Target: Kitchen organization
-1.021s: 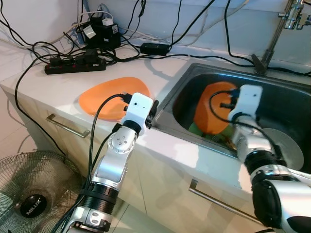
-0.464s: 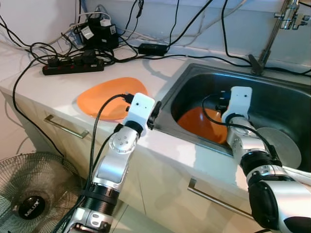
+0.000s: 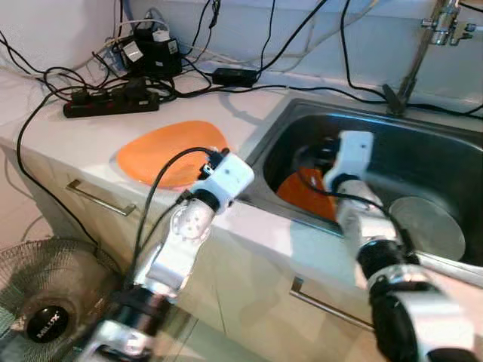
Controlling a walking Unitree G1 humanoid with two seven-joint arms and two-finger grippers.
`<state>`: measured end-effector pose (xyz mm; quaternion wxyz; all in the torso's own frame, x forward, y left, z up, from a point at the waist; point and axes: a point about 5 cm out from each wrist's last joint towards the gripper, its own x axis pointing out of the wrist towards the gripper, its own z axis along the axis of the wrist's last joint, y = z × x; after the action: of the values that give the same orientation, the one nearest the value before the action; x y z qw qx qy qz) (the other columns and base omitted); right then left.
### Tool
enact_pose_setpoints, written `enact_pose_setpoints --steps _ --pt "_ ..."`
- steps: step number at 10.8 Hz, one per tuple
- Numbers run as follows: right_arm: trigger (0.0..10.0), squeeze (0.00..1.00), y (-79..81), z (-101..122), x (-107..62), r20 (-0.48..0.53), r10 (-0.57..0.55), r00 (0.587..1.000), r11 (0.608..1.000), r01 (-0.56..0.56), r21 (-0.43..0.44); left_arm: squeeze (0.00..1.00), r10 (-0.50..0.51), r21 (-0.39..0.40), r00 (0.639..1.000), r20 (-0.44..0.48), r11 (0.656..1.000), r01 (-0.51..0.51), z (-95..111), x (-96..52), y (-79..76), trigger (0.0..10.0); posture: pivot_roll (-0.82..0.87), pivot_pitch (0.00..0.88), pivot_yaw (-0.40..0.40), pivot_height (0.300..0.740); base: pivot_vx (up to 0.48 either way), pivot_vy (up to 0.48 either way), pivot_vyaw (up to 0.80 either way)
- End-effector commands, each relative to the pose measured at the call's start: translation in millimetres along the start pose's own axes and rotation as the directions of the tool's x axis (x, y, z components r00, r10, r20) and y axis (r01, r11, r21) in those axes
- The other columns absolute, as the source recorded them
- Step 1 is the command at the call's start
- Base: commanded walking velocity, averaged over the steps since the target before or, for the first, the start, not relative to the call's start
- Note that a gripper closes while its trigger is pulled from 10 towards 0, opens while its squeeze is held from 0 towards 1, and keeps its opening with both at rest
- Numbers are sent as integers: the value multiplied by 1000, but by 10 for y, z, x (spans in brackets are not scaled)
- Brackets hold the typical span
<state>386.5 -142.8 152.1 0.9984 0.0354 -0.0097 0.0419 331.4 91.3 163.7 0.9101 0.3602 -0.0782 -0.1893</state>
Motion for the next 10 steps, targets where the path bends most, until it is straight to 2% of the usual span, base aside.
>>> enact_pose_setpoints --steps 1,2,4,6,10 --pt "10000 0 82 21 -8 12 52 999 999 -52 5 0 -15 102 1000 12 995 13 33 2 30 10000 157 0 54 740 0 0 0" --pt "10000 0 114 3 -22 11 65 998 998 -65 16 0 -30 227 998 -47 973 40 -13 13 73 10000 161 0 55 740 0 0 0" --pt "10000 0 113 7 -31 6 63 998 998 -63 29 0 -25 328 996 -86 943 52 -60 -5 147 10000 165 0 56 740 0 0 0" --pt "10000 0 117 35 -32 11 66 998 997 -67 34 0 -32 344 988 -151 935 83 -114 -31 203 10000 162 0 61 740 0 0 0" --pt "10000 0 94 32 -43 2 55 999 998 -55 35 0 -65 347 965 -252 925 153 -252 -84 187 10000 163 6 62 740 0 0 0"
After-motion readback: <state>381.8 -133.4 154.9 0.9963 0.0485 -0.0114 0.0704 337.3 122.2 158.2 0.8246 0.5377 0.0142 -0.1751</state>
